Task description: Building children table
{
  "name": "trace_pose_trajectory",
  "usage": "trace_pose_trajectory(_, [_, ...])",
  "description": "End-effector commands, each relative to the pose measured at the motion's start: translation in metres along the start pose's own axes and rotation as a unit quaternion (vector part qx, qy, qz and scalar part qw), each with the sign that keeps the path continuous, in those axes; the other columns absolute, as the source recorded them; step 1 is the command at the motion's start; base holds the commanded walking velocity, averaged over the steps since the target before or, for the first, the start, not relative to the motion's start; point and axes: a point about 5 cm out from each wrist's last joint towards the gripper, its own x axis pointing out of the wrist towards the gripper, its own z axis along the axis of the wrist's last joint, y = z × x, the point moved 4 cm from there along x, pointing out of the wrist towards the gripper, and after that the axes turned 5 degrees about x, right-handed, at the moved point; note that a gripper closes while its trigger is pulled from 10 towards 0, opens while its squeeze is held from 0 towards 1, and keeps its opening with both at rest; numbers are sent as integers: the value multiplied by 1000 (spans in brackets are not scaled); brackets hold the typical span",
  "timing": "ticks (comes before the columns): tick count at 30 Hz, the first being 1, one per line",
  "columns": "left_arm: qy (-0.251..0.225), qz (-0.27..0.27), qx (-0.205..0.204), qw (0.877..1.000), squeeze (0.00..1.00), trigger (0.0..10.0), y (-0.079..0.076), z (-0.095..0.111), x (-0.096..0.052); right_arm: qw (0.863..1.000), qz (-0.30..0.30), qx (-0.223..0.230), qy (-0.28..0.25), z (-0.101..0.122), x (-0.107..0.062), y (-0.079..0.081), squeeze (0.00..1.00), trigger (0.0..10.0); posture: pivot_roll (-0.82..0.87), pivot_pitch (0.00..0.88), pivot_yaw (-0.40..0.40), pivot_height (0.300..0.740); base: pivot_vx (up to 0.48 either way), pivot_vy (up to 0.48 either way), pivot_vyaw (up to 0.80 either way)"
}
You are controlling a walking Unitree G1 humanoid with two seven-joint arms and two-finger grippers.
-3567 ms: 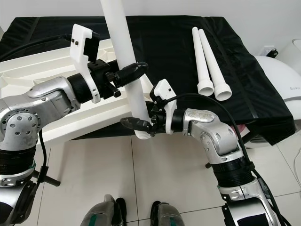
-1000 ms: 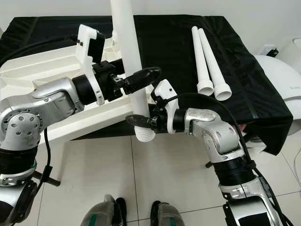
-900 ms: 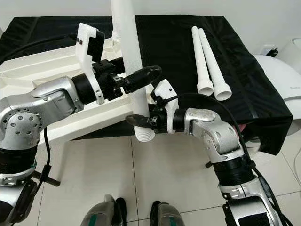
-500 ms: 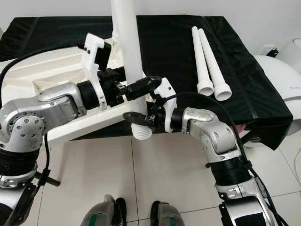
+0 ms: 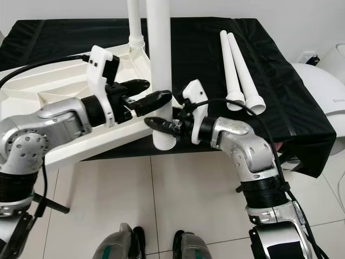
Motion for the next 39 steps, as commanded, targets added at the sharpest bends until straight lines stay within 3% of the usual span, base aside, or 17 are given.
trace_pose_trajectory(1, [4, -9, 3, 1000, 0, 10000, 1, 0, -4, 1000, -2, -4, -13, 6, -3, -3, 0, 10000, -36, 146, -6, 740, 0, 0, 0])
trace_pose_trajectory(15, [-11, 7, 9, 1000, 0, 10000, 11, 9, -15, 998, -51, 0, -30, 8, -6, -20, 0, 10000, -32, 146, -7, 740, 0, 0, 0])
trace_pose_trajectory(17, [-10, 20, 7, 1000, 0, 10000, 15, 7, -16, 997, -71, -2, -40, 10, -7, -26, 0, 10000, -32, 146, -6, 740, 0, 0, 0])
trace_pose_trajectory(18, [-6, 58, 15, 998, 0, 10000, 23, -2, -15, 992, -107, -4, -71, 19, -8, -36, 0, 10000, -33, 147, -6, 740, 0, 0, 0])
trace_pose_trajectory(23, [11, 101, 9, 995, 20, 10000, 33, -19, -11, 986, -135, -4, -99, 27, -9, -43, 0, 10000, -34, 144, -6, 740, 0, 0, 0])
trace_pose_trajectory(24, [15, 110, 10, 994, 1000, 10000, 35, -22, -11, 985, -137, -2, -103, 28, -9, -44, 0, 10000, -34, 144, -6, 740, 0, 0, 0])
trace_pose_trajectory(31, [30, 116, 7, 993, 1000, 10000, 34, -35, -11, 981, -150, 1, -121, 30, -7, -46, 0, 10000, -28, 134, -11, 740, 0, 0, 0])
trace_pose_trajectory(38, [91, 149, 60, 983, 1000, 10000, 39, -64, -9, 972, -179, -1, -151, 34, -6, -50, 0, 10000, -26, 129, -16, 740, 0, 0, 0])
trace_pose_trajectory(39, [116, 166, 75, 976, 506, 10000, 43, -74, -8, 970, -186, -3, -157, 36, -6, -51, 0, 10000, -26, 129, -16, 740, 0, 0, 0])
